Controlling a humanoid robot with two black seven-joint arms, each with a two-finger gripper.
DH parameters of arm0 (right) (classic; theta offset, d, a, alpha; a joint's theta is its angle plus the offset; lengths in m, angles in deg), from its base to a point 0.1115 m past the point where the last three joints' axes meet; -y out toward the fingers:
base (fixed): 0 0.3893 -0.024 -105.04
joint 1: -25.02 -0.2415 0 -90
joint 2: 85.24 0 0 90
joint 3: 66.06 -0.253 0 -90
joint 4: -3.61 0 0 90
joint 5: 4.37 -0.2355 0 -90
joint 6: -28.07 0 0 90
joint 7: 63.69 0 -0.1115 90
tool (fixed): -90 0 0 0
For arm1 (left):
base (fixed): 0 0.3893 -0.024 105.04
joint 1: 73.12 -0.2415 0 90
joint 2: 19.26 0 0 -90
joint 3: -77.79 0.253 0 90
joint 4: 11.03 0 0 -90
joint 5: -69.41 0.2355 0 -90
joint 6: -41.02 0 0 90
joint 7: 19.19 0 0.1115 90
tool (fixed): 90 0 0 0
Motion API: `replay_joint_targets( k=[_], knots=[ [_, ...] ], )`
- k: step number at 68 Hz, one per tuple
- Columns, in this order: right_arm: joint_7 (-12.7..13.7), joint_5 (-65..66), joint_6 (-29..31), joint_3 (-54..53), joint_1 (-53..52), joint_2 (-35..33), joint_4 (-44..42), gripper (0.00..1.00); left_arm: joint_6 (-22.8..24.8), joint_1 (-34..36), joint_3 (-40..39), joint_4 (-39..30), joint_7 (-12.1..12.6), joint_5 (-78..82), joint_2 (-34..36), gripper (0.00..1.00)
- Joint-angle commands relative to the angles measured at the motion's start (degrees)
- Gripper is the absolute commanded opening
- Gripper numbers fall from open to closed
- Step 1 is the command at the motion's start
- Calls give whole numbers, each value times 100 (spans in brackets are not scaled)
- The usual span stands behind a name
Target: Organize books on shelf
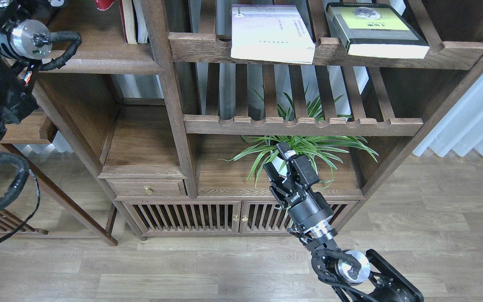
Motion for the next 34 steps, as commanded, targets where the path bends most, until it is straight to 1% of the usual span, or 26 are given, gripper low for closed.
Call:
replay_joint_targets(
  k=[1,2,3,5,7,8,15,22,28,29,34],
  knots=[
    [-9,0,0,0,-15,0,0,100,-189,-15,28,-44,17,17,25,70],
    [0,0,0,0,-15,0,0,100,-198,-15,28,-53,26,9,25,73],
    [0,0,0,9,-15,0,0,100,-224,-15,36,-62,34,9,34,81],
    [0,0,0,9,-24,0,0,100,-233,-6,28,-62,43,17,43,87],
    [0,0,0,9,-33,0,0,100,-233,20,28,-71,61,9,51,98],
    [0,0,0,9,-33,0,0,100,-233,20,36,-71,78,9,51,99],
    [0,0,0,18,-68,0,0,100,-225,29,28,-194,105,9,69,100],
    [-9,0,0,18,-68,0,-18,100,-225,29,-25,-519,149,9,209,100],
    [0,-9,0,18,-77,0,-35,100,-216,29,-34,-782,272,0,324,100],
    [-9,-9,0,18,-111,0,-44,100,-216,3,-43,-974,289,-9,376,100],
    [0,0,0,9,-156,0,-71,100,-242,-24,-43,-1318,316,-26,499,100]
  ],
)
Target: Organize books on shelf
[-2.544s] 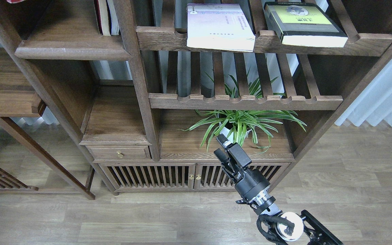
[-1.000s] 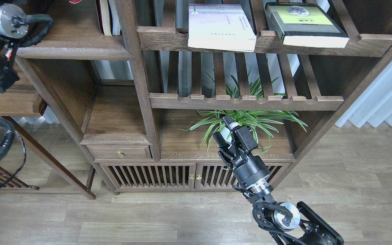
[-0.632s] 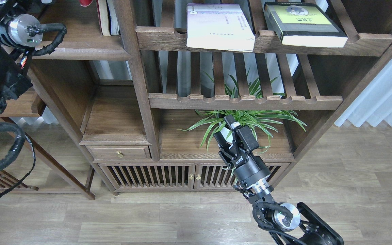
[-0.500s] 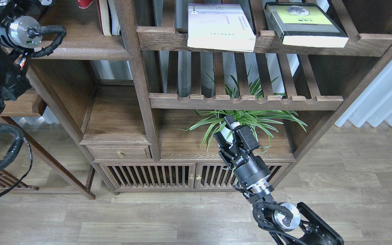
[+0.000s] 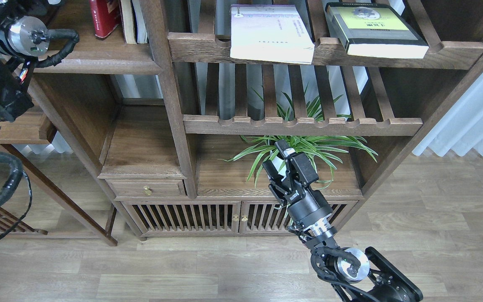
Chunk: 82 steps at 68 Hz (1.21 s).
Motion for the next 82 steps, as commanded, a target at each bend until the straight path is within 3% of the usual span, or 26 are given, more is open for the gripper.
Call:
replay_joint_targets(
  k=[1,7,13,21,29,33,42,43,55,60,70,82],
  knots=[
    [3,7,0,-18,-67,0,-35,100,-53,-61,-12,-627,66,-34,245,100],
    [3,7,0,-9,-67,0,-35,100,-62,-236,14,-1155,163,-51,640,100],
    [3,7,0,-27,-58,0,-18,100,-106,-605,-47,-1981,409,-113,1133,100],
    [3,7,0,-44,-49,0,17,100,-141,-1474,-275,-2904,681,-718,2019,100],
    [-49,-2,0,-36,-67,0,88,100,-18,-2169,-416,-3467,629,-1193,2425,100],
    [-216,-2,0,0,-58,0,176,100,236,-2512,-548,-3739,620,-1457,2452,100],
    [-340,-2,0,-18,-75,0,369,100,957,-2987,-742,-3960,699,-1686,2434,100],
    [-348,7,0,-61,-93,0,447,100,1332,-3153,-776,-3977,699,-1886,2425,100],
    [-348,16,0,-246,-146,0,694,100,1932,-3470,-751,-4091,822,-2784,2425,100],
    [-340,16,0,-440,-137,0,861,100,1938,-3699,-733,-4249,1015,-3145,2425,100],
    [-340,16,0,-729,-137,0,1265,100,1938,-4200,-786,-4338,1718,-3812,2478,100],
    [-348,7,0,-1072,-93,-439,1388,100,1938,-4640,-689,-4346,1938,-3954,2469,100]
  ],
)
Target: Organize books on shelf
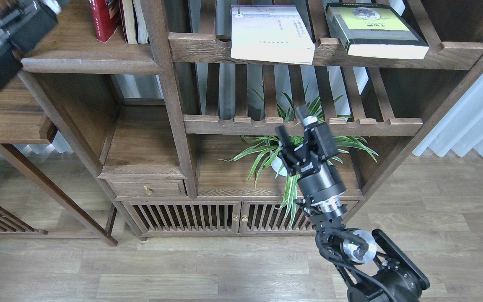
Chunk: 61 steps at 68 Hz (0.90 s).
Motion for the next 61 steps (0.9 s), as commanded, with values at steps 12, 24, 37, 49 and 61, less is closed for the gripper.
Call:
replay_joint_targets(
  k=[12,24,37,49,61],
  knots=[
    [5,-115,-40,-835,38,-949,52,100,1,-579,-102,-40,156,-10,-25,100],
    [5,-387,-822,-976,-146,-1336,-27,100,1,-588,-392,-14,156,-10,-34,100],
    [-4,-378,-1218,-1055,-471,-1415,-115,99,1,-579,-506,65,156,-18,-34,100],
    [5,-378,-1306,-1099,-849,-1433,-255,98,1,-571,-515,74,147,-18,-87,100],
    [-4,-370,-1596,-1222,-1183,-1450,-431,96,1,-571,-524,127,147,-18,-96,100]
  ],
)
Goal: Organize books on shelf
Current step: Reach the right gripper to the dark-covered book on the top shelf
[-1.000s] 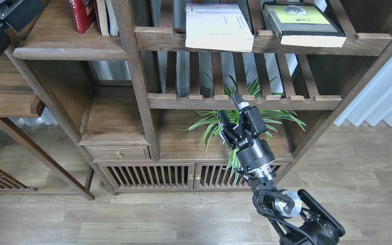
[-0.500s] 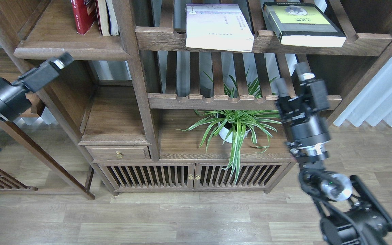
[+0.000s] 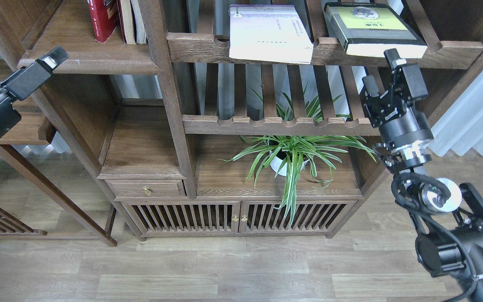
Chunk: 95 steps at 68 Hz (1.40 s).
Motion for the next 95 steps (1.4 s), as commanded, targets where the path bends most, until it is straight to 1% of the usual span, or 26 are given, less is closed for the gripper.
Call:
replay_joint_targets(
  k=[1,12,17,25,35,39,40,41,52,60,63,70,78,79,82,83,84,85,86,88,90,95],
  knots=[
    [6,1,-265,-117,-180,0,-134,96,-1,0,-3,24,-2,-1,-8,100],
    [24,1,-643,-337,-303,-9,-230,95,-1,0,15,24,6,7,-79,100],
    [50,-7,-661,-364,-347,-9,-230,95,-1,0,15,24,6,7,-96,100],
    [59,-7,-670,-390,-391,-53,-230,90,-1,0,15,50,6,7,-131,100],
    [59,-25,-670,-390,-400,-44,-230,80,-1,18,6,50,6,7,-149,100],
    [59,-25,-670,-390,-400,-35,-230,78,-1,18,-3,50,6,7,-149,100],
    [59,-25,-670,-390,-409,-26,-230,74,-1,18,-11,50,6,7,-149,100],
    [59,-25,-670,-390,-418,-35,-230,73,-1,18,-12,50,6,7,-149,100],
    [68,-25,-766,-390,-497,-53,-230,62,-1,79,-12,94,15,16,-149,100],
    [76,-25,-890,-329,-497,-96,-230,60,-1,114,-29,121,15,16,-149,100],
    [85,-25,-898,-311,-479,-105,-230,57,-1,114,-47,138,15,16,-149,100],
    [164,-25,-898,-285,-435,-97,-222,49,-1,114,-64,138,15,16,-149,100],
    [322,-25,-854,-337,-418,-96,-230,39,-1,114,-108,138,15,7,-131,100],
    [366,-34,-828,-363,-409,-96,-230,36,-1,114,-126,138,6,7,-131,100],
    [428,-34,-793,-390,-365,-88,-230,30,-1,106,-152,138,15,7,-123,100],
    [498,-43,-697,-399,-304,-88,-230,25,-1,106,-170,138,6,7,-123,100],
    [516,-43,-661,-399,-286,-88,-230,23,-1,106,-170,138,6,7,-123,100],
    [551,-51,-583,-408,-251,-88,-230,18,-1,106,-170,138,6,7,-123,100],
    [690,-69,-86,-451,-111,-88,-230,4,-1,106,-170,138,6,7,-123,100],
    [727,-69,50,-443,-66,-88,-230,3,-1,106,-170,138,6,7,-123,100],
    [814,-69,322,-408,13,-114,-230,3,-1,106,-170,138,6,7,-123,100],
    [982,-104,692,-399,153,-114,-213,3,-1,97,-170,138,6,7,-149,100]
  ],
)
